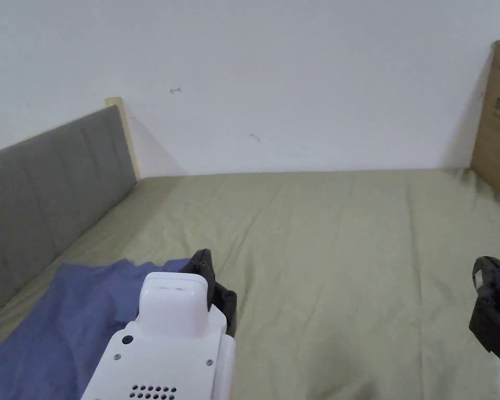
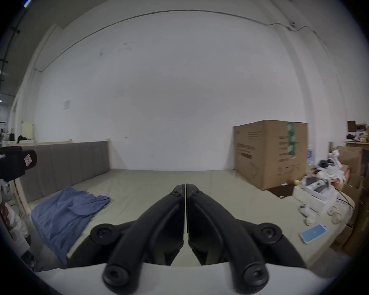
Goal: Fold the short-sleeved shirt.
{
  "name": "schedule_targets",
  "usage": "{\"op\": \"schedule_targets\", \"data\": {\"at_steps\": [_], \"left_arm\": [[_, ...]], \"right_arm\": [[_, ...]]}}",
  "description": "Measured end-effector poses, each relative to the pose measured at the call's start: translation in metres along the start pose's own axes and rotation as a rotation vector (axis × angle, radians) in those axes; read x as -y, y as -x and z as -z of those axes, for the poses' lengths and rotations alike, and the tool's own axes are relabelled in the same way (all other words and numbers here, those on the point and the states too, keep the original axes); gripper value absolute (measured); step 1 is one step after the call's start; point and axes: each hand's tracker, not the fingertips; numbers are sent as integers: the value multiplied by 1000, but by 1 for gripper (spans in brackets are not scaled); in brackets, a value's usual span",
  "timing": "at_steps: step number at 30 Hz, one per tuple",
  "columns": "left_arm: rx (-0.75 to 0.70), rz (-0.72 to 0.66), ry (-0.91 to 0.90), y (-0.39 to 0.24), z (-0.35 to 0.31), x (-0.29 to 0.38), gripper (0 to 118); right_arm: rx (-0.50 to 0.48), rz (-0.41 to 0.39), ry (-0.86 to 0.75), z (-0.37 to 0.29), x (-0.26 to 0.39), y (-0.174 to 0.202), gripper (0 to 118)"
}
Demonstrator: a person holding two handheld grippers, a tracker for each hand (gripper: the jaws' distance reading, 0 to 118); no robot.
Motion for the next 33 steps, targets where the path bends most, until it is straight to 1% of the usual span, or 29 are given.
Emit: {"op": "schedule_targets", "data": {"at_steps": [3,5,6,7,9,12,14,15,17,19,20,22,24,25,26,27,28,29,30,31,32,33], "left_arm": [[-120,13,15,42,-13,3,0],[-175,29,17,66,-23,3,0],[-226,47,28,75,-28,4,0],[-263,53,40,85,-32,7,0],[-281,28,45,98,-37,11,0],[-304,9,65,106,-36,22,0],[-310,-12,69,109,-34,25,0],[-308,-56,35,109,-33,22,0],[-290,-61,27,120,-11,15,0],[-222,-57,176,138,34,9,0],[-188,-78,254,149,60,9,0],[-87,-181,506,183,132,26,0],[11,-315,741,212,197,58,1],[55,-373,828,225,225,80,1],[57,-400,889,232,246,98,3],[10,-379,945,244,270,127,17],[-13,-355,983,249,289,146,42],[-28,-298,1000,249,302,159,83],[-31,-245,1022,251,319,175,118],[-48,-202,1058,244,325,187,113],[-126,-174,1048,247,327,192,111],[-66,-205,1028,244,337,200,111]], "right_arm": [[-144,-9,-3,20,-2,44,1],[-227,-43,-17,27,-5,78,1],[-264,-58,-34,29,-5,94,1],[-292,-55,-52,31,-6,106,1],[-353,-35,-59,36,-7,123,1],[-356,-42,-62,46,-5,133,1],[-366,-36,-55,55,-5,133,1],[-374,-21,-49,59,-5,130,1],[-399,35,-28,70,-4,121,1],[-383,62,10,83,-2,112,1],[-372,69,32,90,-1,108,1],[-353,77,96,105,4,99,1],[-337,83,152,119,12,90,1],[-327,87,181,126,16,86,1],[-319,90,204,131,20,82,1],[-310,96,232,137,26,77,1],[-301,104,257,143,30,73,1],[-293,112,278,146,34,69,1],[-287,123,296,151,39,65,1],[-282,129,313,157,43,61,1],[-277,130,325,161,46,58,1],[-272,128,334,164,49,57,1]]}}
